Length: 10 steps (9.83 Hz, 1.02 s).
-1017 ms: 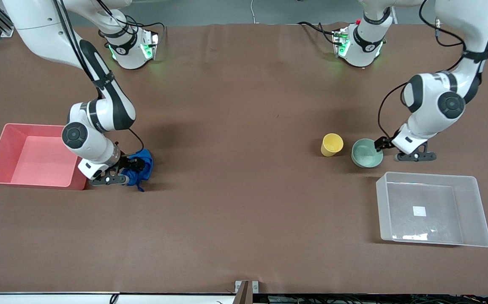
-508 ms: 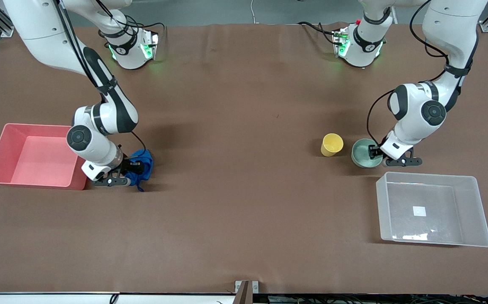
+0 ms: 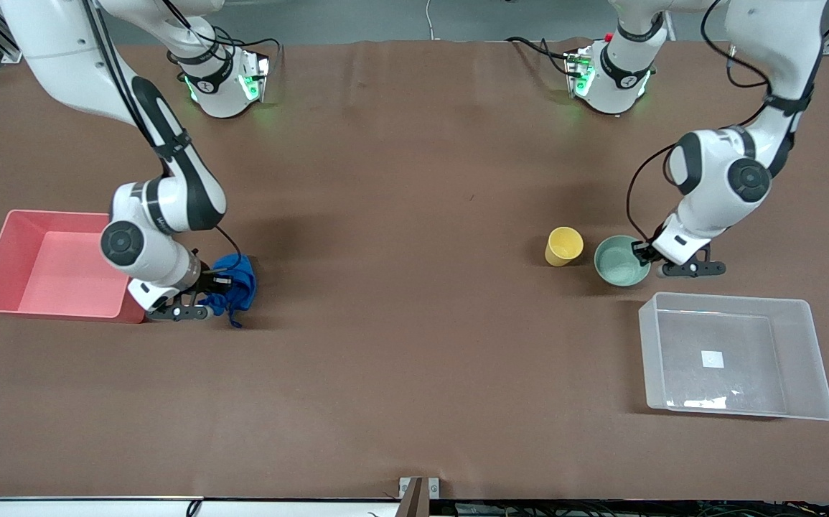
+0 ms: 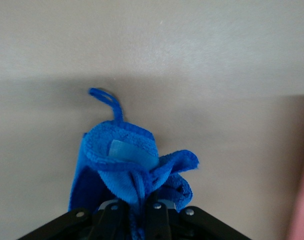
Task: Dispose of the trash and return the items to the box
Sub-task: 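Carry the cloth into the pink bin while the left gripper moves the bowl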
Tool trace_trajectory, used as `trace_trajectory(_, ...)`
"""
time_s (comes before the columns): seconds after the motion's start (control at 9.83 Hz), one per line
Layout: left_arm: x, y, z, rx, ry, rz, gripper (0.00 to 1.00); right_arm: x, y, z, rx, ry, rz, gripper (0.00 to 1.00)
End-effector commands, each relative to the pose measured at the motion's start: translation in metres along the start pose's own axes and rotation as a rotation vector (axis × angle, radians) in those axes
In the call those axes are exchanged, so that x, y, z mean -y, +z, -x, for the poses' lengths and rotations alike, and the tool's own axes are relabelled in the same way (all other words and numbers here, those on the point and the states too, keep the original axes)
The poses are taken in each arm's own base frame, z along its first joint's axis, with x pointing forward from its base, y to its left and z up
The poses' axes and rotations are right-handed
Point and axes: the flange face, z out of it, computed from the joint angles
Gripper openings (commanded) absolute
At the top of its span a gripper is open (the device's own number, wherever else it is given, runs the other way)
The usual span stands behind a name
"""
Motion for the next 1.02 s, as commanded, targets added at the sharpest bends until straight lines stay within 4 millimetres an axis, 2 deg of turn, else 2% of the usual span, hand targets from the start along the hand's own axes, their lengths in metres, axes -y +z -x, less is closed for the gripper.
trace_trajectory(0.0,0.002,-0.052,-0.023,-0.016,-0.005,0.024,0.00,-0.019,-0.123,0.006,0.049,0.036,0.005,0.01)
trace_trajectory(0.1,0.010,-0.061,-0.045,-0.046,-0.020,0.023,0.00,-0.041,-0.159,0.008,0.049,0.050,0.009,0.01)
trace_trajectory(0.2,0.024,-0.064,-0.073,-0.075,-0.039,0.013,0.00,-0.072,-0.178,0.014,0.044,0.024,0.005,0.01)
trace_trajectory(0.31,0.033,-0.068,-0.107,-0.113,-0.034,0.001,0.00,-0.113,-0.186,0.020,0.035,0.016,-0.001,0.01)
trace_trajectory(0.41,0.043,-0.068,-0.135,-0.142,-0.031,-0.013,0.00,-0.156,-0.181,0.026,0.051,-0.028,0.012,0.01)
trace_trajectory(0.51,0.061,-0.063,-0.157,-0.160,-0.025,-0.038,0.00,-0.201,-0.165,0.033,0.067,-0.049,0.029,0.01)
trace_trajectory(0.71,0.087,-0.036,-0.188,-0.163,-0.007,-0.068,0.00,-0.249,-0.126,0.040,0.035,-0.097,0.096,0.01)
trace_trajectory(0.81,0.098,-0.016,-0.192,-0.150,-0.026,-0.045,0.00,-0.271,-0.103,0.047,0.005,-0.124,0.098,0.01)
trace_trajectory(0.92,0.115,0.005,-0.189,-0.128,-0.019,-0.035,0.01,-0.284,-0.080,0.053,-0.029,-0.141,0.100,0.01)
